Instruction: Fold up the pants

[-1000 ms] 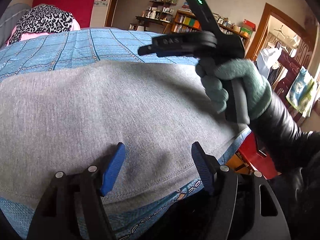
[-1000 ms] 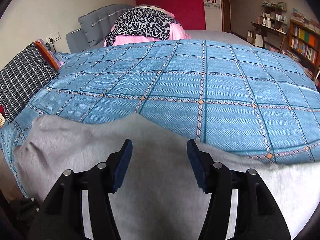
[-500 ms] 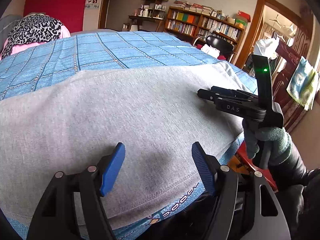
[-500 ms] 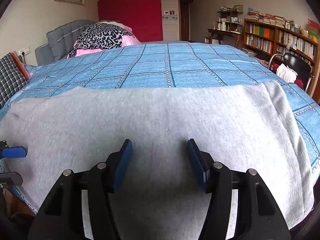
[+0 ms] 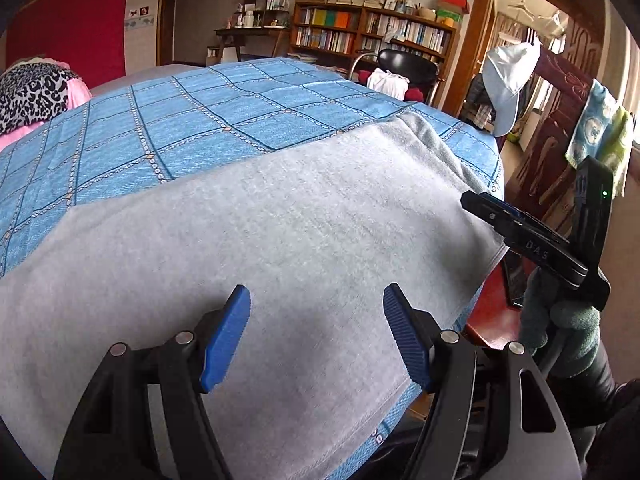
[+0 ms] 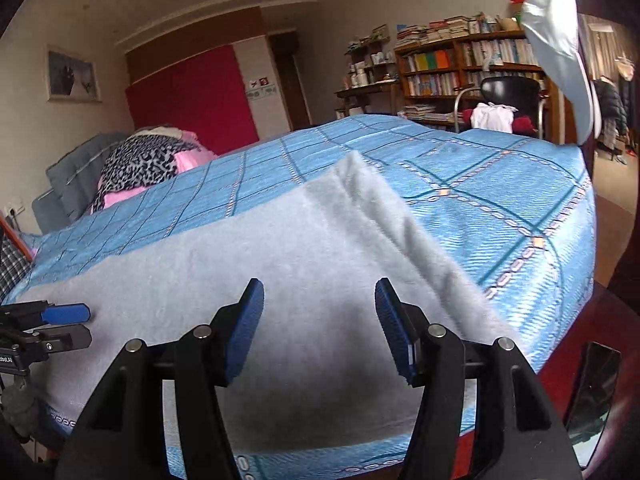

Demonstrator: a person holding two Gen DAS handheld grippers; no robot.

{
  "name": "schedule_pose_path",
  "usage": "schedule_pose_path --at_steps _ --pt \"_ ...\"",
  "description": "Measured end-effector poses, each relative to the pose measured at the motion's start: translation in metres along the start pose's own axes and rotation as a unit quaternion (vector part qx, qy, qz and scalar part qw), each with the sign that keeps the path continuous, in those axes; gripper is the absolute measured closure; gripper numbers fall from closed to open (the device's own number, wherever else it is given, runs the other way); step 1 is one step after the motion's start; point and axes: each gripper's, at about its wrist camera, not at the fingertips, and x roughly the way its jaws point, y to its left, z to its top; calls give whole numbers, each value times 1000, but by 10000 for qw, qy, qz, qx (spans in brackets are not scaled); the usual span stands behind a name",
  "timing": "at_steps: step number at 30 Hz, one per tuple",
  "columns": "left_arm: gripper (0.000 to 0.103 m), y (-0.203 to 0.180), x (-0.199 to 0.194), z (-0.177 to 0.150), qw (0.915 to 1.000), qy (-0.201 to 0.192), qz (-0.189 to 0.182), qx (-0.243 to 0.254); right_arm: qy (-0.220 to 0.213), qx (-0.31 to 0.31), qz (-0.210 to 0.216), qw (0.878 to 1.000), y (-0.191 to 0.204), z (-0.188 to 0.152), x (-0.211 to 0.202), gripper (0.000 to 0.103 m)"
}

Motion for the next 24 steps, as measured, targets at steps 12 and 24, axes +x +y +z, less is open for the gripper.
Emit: schedule_pose_path --at_steps 12,24 --pt "34 -25 68 50 9996 265 -57 107 17 811 -408 9959 -87 -11 2 41" --pt "34 -28 84 60 9995 302 65 78 -138 1164 194 9929 -81 -25 7 53"
